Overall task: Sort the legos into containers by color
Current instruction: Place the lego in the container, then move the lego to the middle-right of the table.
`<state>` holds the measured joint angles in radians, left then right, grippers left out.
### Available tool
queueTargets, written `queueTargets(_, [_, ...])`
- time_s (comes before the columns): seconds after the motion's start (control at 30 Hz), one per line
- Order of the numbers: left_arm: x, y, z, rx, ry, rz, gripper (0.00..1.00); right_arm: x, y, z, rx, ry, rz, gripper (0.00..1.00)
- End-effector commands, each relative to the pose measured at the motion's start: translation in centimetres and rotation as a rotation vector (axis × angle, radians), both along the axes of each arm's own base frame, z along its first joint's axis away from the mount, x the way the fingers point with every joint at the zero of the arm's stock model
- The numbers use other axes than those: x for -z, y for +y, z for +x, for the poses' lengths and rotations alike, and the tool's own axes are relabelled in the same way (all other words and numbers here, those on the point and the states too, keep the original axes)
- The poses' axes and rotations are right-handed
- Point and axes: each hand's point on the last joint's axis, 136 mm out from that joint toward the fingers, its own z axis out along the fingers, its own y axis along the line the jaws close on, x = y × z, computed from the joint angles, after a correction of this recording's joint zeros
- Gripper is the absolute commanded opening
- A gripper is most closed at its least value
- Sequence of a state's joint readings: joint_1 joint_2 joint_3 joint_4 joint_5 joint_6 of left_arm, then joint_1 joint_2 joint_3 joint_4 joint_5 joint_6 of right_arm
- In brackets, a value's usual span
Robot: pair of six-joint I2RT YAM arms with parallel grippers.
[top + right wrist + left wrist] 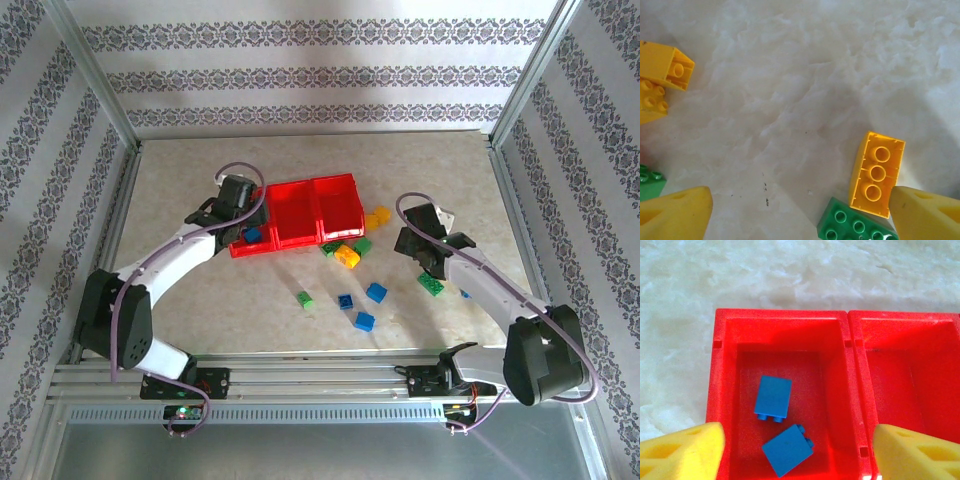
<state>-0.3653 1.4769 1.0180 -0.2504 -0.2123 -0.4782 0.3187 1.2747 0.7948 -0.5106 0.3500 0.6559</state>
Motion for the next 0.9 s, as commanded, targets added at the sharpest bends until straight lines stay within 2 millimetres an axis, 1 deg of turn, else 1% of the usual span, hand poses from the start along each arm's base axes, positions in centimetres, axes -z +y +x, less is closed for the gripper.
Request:
queueTargets(0.0, [-0.9,-0.8,-0.4,0.028,-0.041,-0.041,0.87,-0.6,1.1,1.3,-0.028,-0.005,0.019,0.89])
queueTargets(0.07, [-0.9,-0.9,-0.8,0.033,-0.046,-0.045,0.98,-0.8,1.5,2.3,-0.040,-0.005,0.023,0.88])
queueTargets(0.1, [-0.9,-1.0,-1.0,0.036,-0.049,-0.047,1.00,-0.9,1.7,2.8,-0.047,-0.003,0.025,0.88])
queueTargets(0.2, [-0.9,-0.7,-1.5,0.031,-0.062,-0.047,1.00,-1.1,2.4,4.8,-0.061,0.005,0.032,0.88])
queueTargets(0.37, [-1.1,-0.6,-1.7,0.029,-0.080,-0.053,1.00,-0.9,3.4,8.6,-0.088,0.022,0.031,0.87])
queueTargets(0.43, [-1.0,-0.8,-1.7,0.036,-0.082,-0.066,1.00,-0.2,3.8,10.1,-0.097,0.045,0.044,0.87])
queueTargets(0.47, [-1.0,-0.9,-1.7,0.038,-0.084,-0.073,1.00,-0.3,4.0,10.9,-0.100,0.043,0.050,0.86])
queueTargets(0.53, [-1.0,-1.3,-1.7,0.053,-0.087,-0.092,1.00,0.2,4.3,12.2,-0.107,0.057,0.049,0.86])
queueTargets(0.7, [-1.5,-2.2,-1.8,0.084,-0.122,-0.154,1.00,1.7,4.5,14.7,-0.107,0.087,0.083,0.84])
queueTargets(0.87, [-2.1,-1.9,-1.9,0.075,-0.141,-0.152,1.00,3.0,5.4,16.4,-0.131,0.107,0.128,0.83])
